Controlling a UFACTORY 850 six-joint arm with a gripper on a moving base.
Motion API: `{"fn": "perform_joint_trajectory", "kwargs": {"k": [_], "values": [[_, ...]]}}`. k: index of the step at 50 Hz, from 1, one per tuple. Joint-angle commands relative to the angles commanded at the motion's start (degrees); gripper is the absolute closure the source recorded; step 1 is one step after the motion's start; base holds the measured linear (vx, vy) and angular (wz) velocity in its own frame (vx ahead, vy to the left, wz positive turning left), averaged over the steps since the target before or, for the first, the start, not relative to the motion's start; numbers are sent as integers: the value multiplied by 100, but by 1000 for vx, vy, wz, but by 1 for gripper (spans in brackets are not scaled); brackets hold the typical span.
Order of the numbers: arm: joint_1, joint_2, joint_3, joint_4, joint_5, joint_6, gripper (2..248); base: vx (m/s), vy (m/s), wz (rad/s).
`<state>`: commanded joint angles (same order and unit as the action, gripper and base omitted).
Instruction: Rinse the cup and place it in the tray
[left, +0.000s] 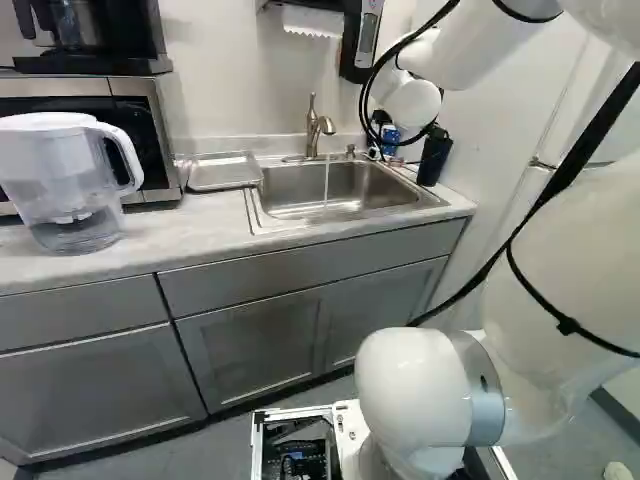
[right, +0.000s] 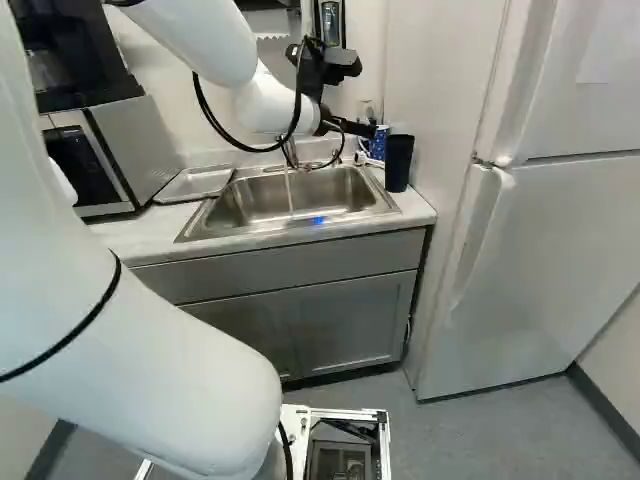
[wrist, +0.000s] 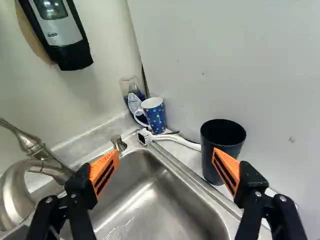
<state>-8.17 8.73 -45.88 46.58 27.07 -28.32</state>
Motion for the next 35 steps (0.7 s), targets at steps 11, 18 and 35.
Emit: {"fn": "perform_joint_trajectory", "kwargs": {"k": [11, 18, 35], "values": [[0, -80, 64, 264, 216, 0, 3, 0, 0, 0], [0, -134, 103, 444, 353, 0, 3, 0, 0, 0], [0, -275, 189, 916, 686, -335, 3, 0, 0, 0]]}}
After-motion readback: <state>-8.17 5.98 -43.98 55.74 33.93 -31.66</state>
